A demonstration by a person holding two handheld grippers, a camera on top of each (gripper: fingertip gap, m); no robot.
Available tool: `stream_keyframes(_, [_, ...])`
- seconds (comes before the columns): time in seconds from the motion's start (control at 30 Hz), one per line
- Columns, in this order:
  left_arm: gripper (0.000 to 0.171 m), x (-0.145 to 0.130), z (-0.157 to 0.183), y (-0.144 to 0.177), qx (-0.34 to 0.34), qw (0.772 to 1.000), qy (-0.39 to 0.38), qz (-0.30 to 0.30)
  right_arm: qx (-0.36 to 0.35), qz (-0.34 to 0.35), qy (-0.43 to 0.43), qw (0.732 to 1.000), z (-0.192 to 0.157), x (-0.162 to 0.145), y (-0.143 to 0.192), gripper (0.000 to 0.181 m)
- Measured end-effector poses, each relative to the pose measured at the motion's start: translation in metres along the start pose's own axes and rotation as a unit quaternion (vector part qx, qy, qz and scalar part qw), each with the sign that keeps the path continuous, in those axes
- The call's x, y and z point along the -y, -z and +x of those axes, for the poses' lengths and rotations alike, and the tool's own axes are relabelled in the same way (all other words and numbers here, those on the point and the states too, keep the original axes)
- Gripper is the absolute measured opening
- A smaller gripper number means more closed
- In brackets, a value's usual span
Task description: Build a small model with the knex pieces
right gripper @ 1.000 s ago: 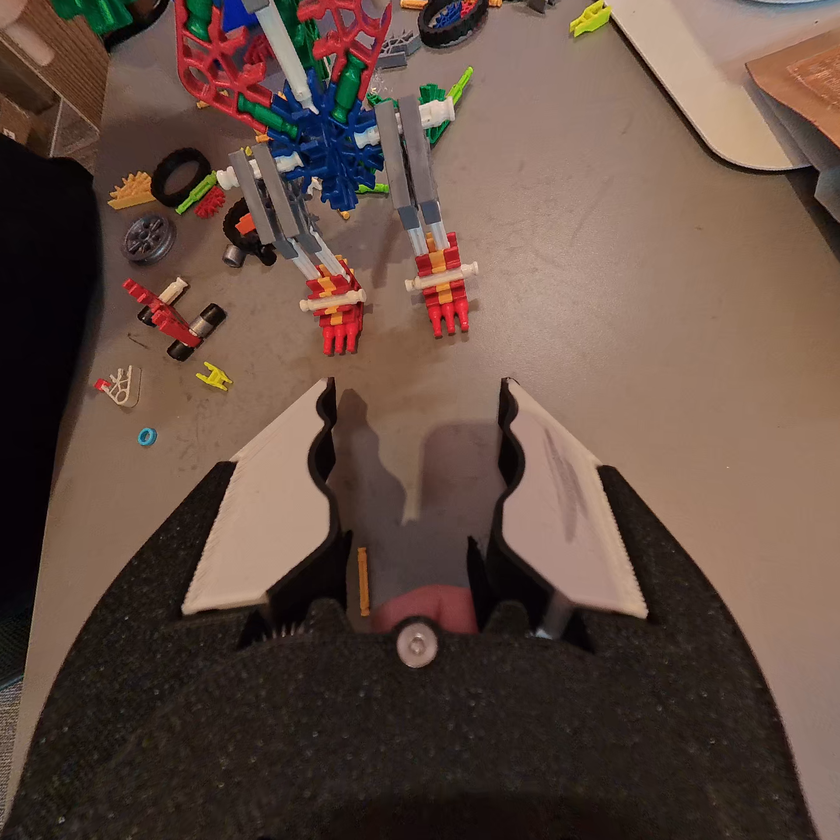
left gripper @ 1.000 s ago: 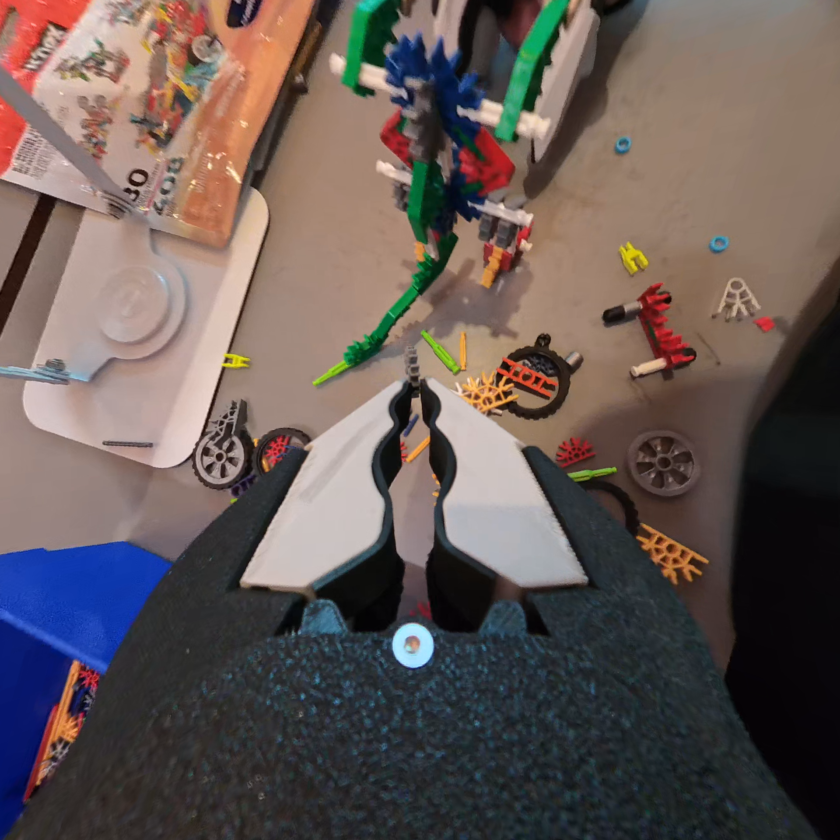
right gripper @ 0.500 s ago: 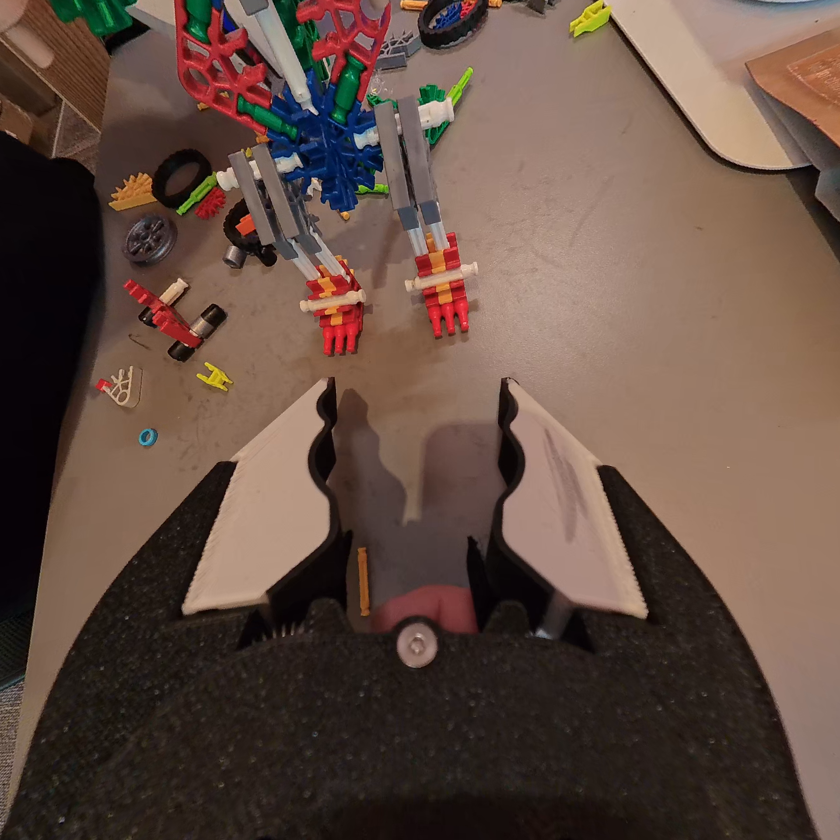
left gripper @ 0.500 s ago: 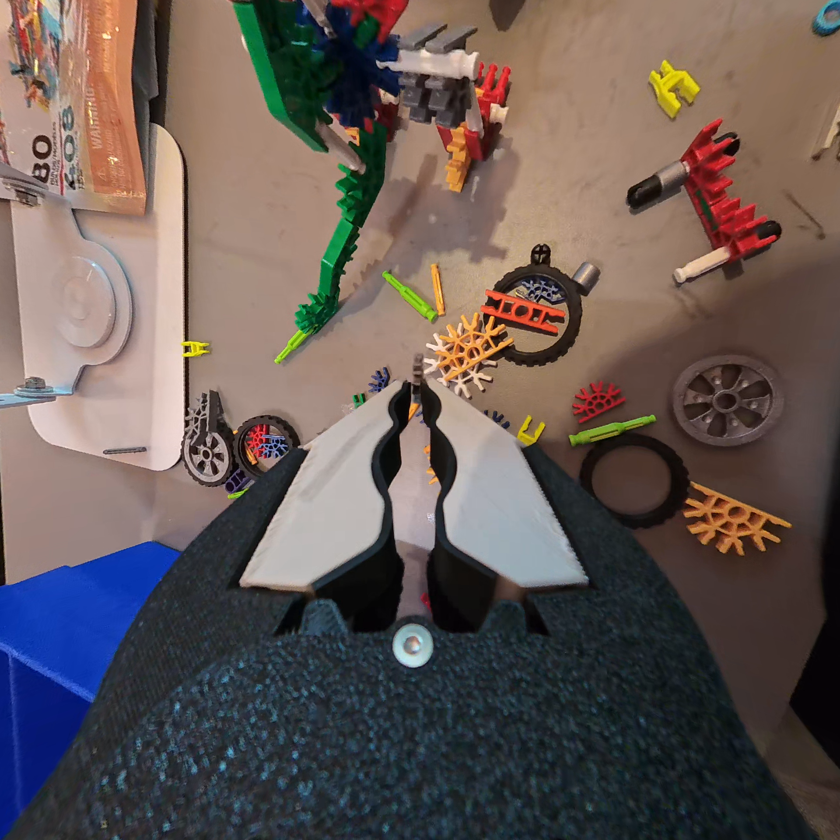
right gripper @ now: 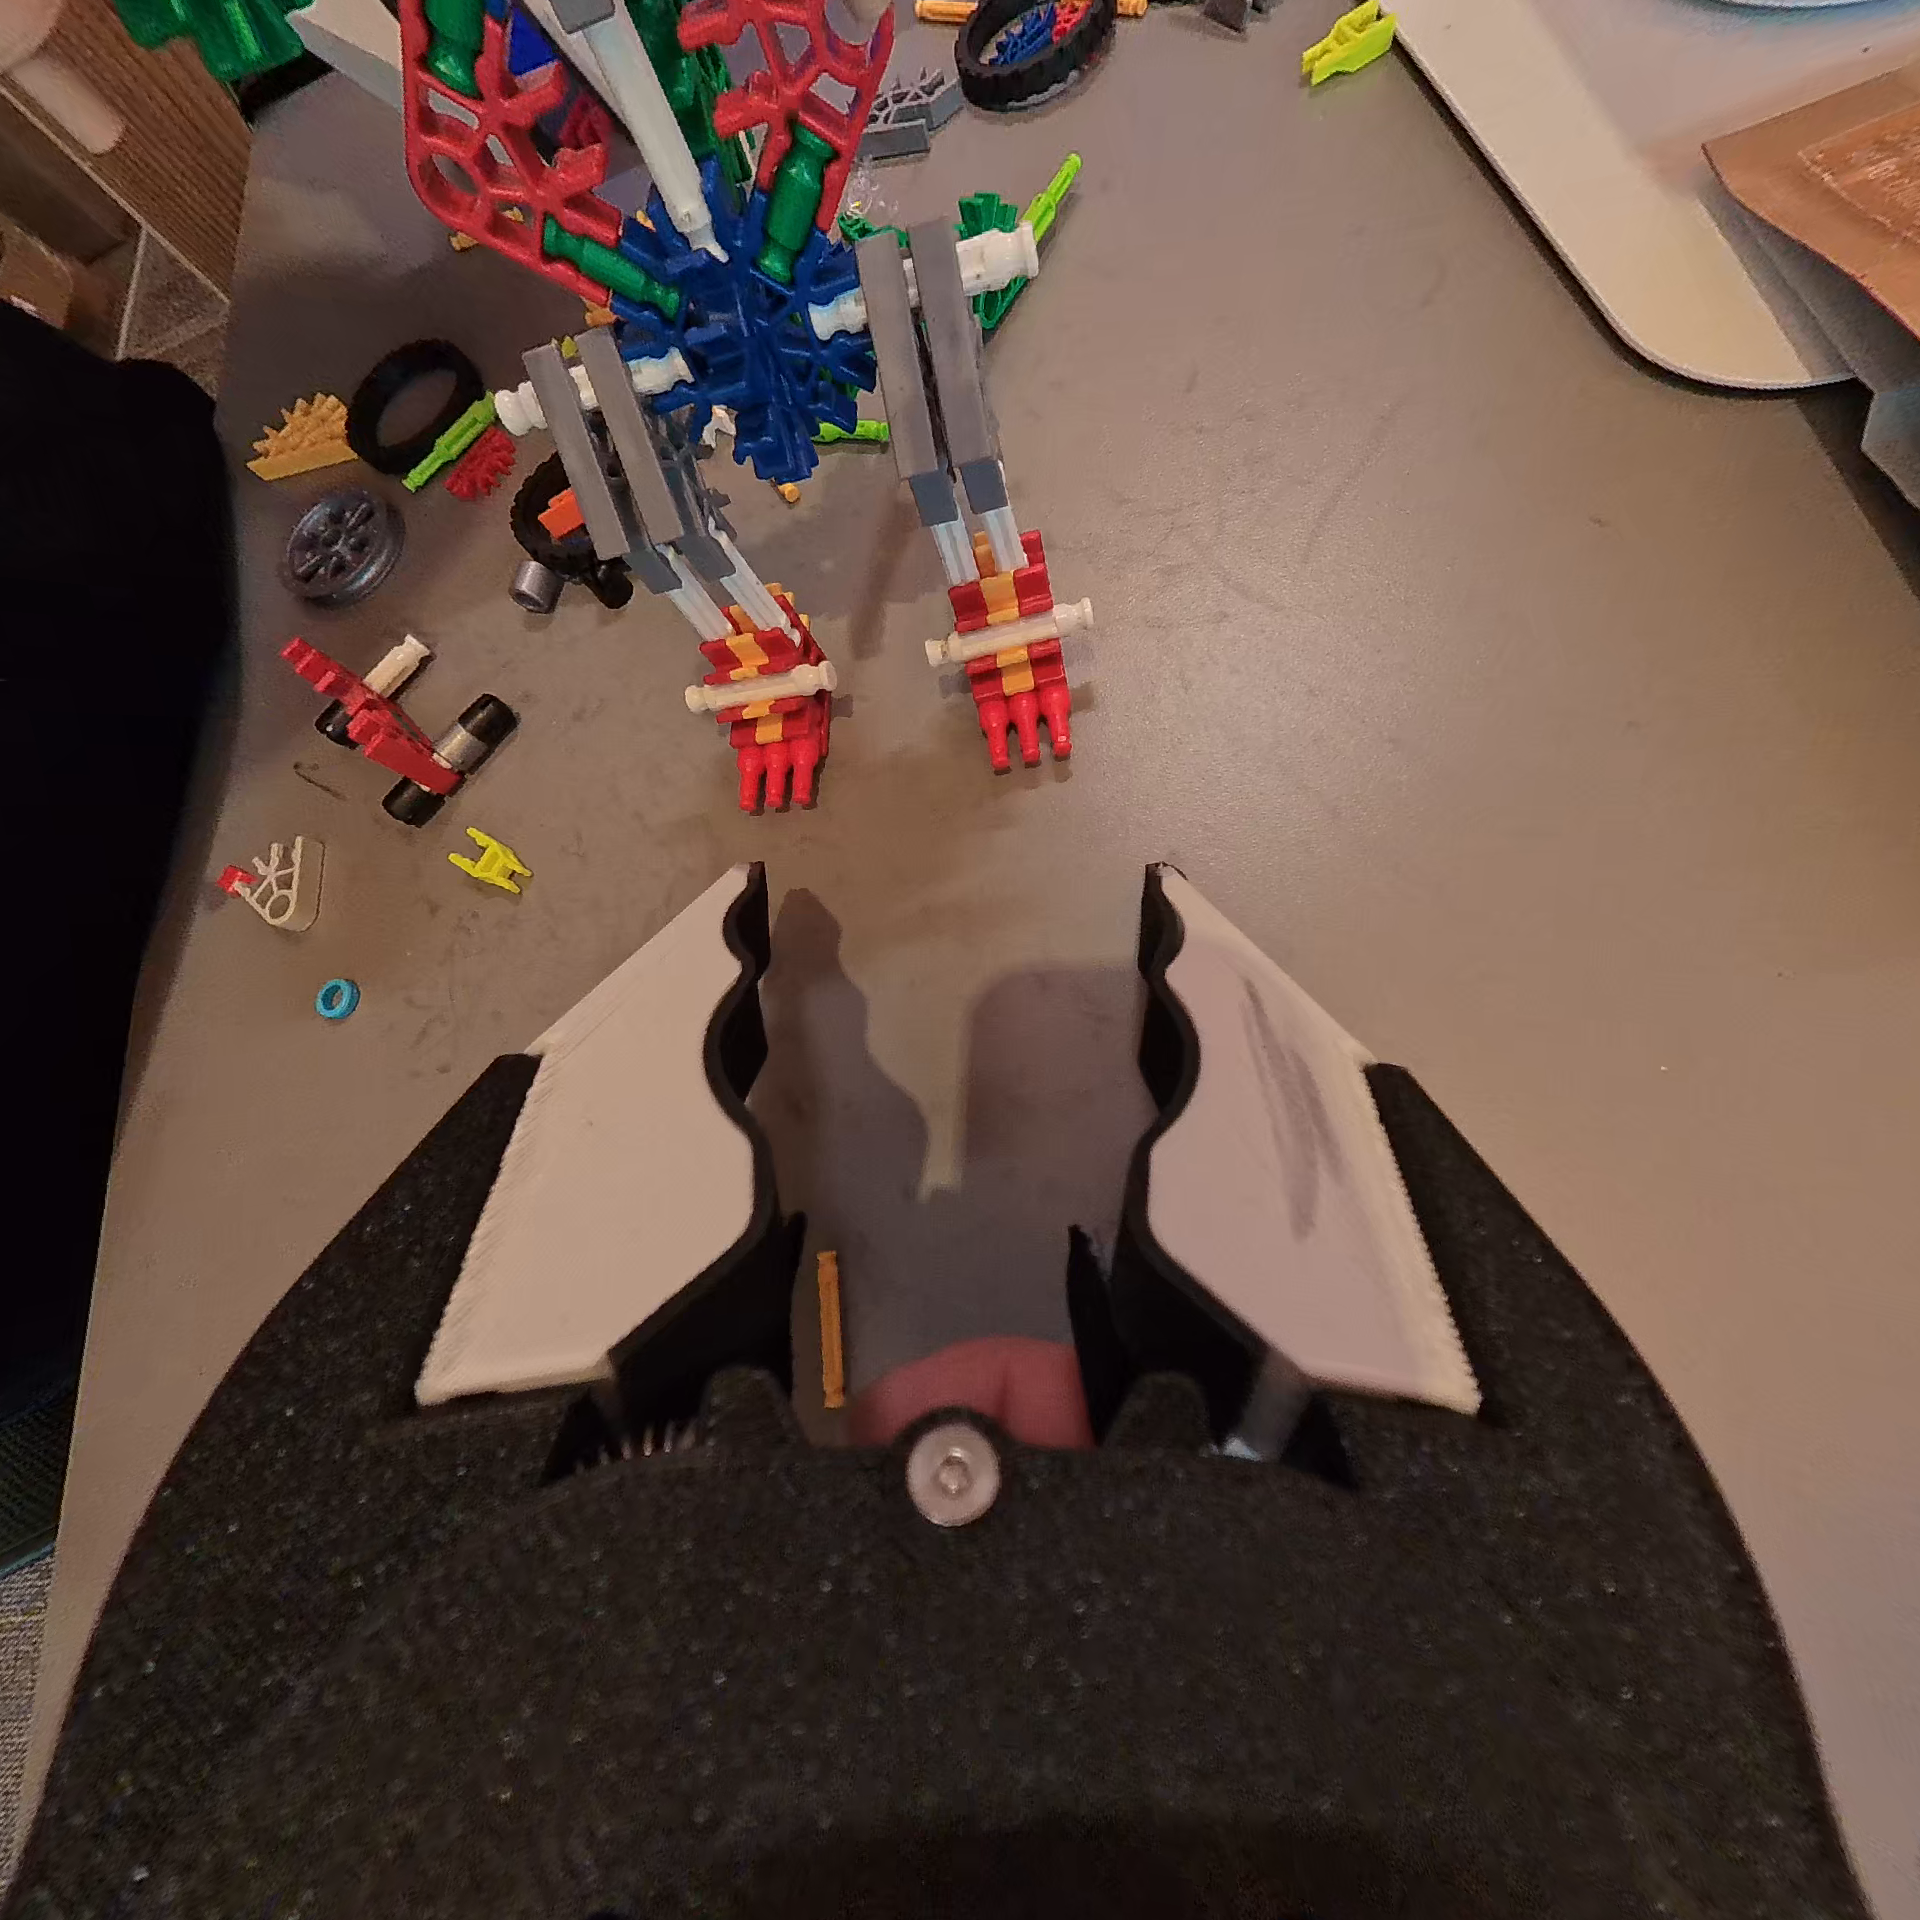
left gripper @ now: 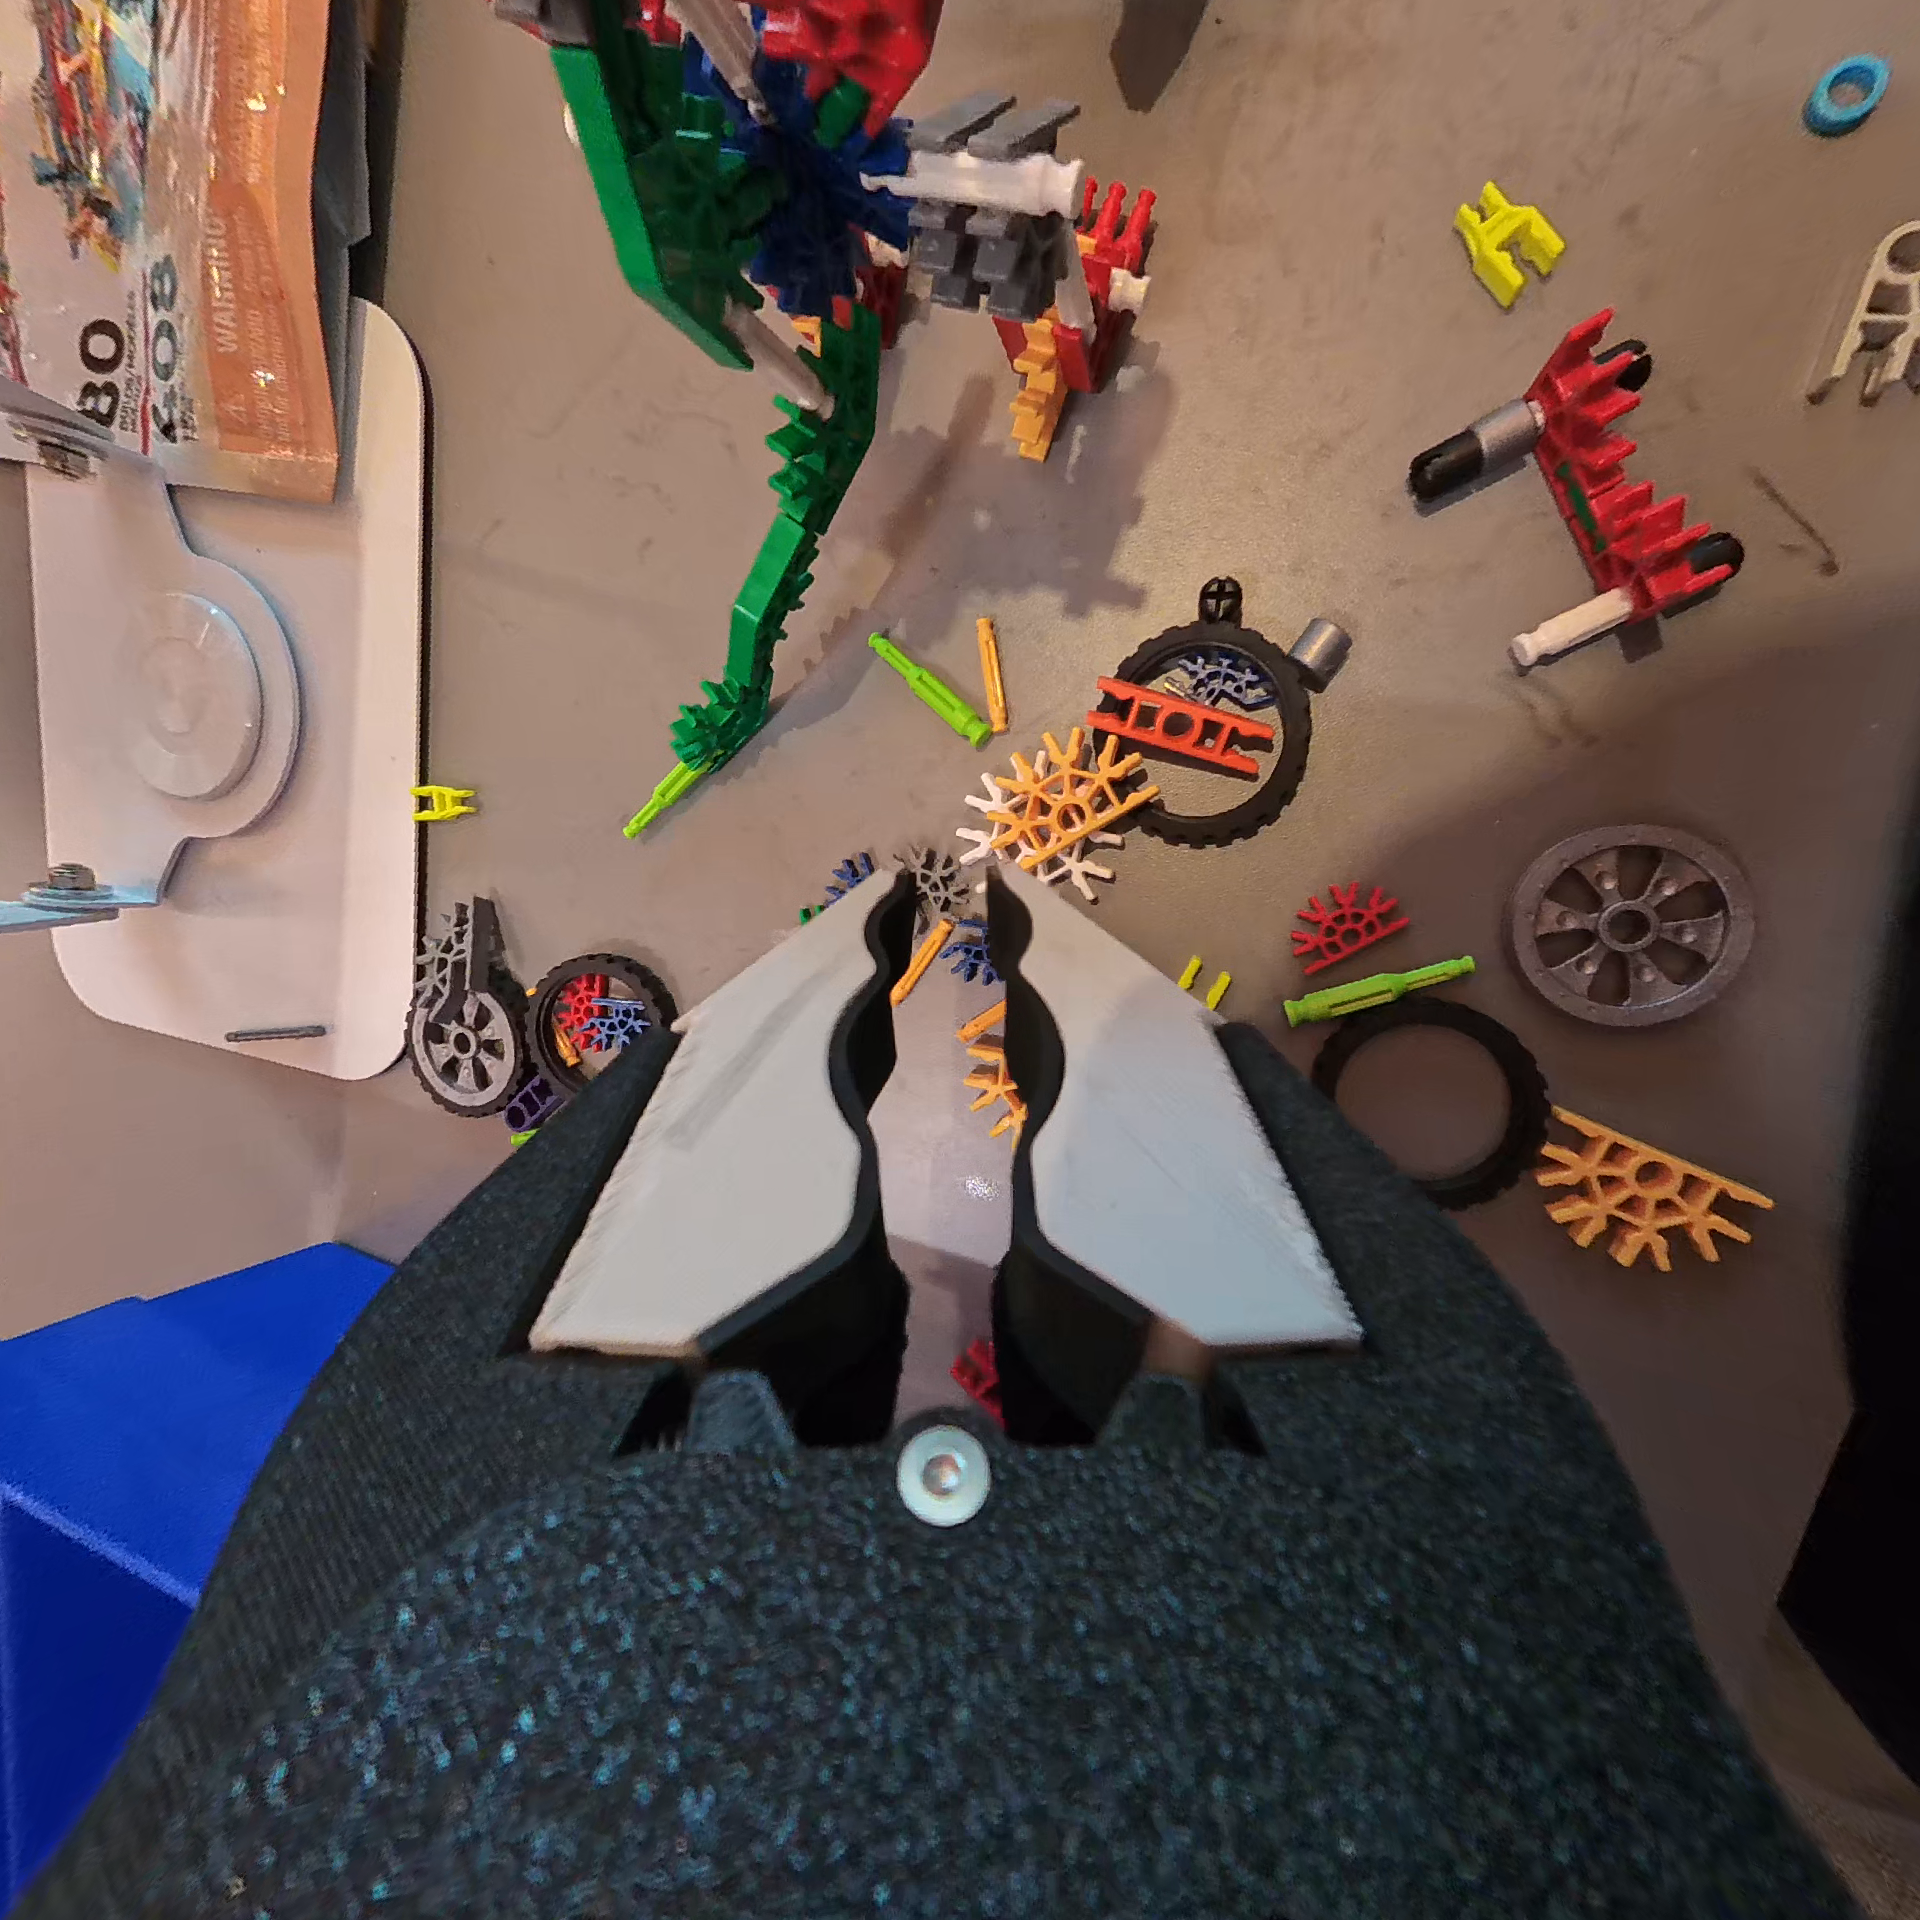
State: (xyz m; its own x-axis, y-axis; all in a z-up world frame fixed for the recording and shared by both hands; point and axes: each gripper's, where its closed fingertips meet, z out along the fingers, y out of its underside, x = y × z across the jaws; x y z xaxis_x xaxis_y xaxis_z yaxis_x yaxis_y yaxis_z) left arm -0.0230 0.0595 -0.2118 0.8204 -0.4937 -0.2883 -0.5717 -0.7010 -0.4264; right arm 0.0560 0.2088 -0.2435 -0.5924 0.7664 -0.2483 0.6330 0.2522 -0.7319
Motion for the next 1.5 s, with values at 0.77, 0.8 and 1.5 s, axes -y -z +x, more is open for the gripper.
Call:
stream_keyframes(0.77, [0.017, 0.007, -0.079, 0.095, 0.032, 0.957, 0.192, 0.216, -0.001, -0.001, 0.002, 1.0, 0.0, 0.0, 0.0, 0.072])
stream_keyframes(0.8, [0.016, 0.002, -0.086, 0.103, 0.042, 0.951, 0.203, 0.228, -0.001, -0.001, 0.002, 1.0, 0.0, 0.0, 0.0, 0.072])
stream_keyframes(1.5, [0.017, -0.21, -0.147, 0.063, 0.186, 0.925, 0.325, -0.061, -0.002, -0.001, 0.003, 1.0, 0.0, -0.001, 0.0, 0.072])
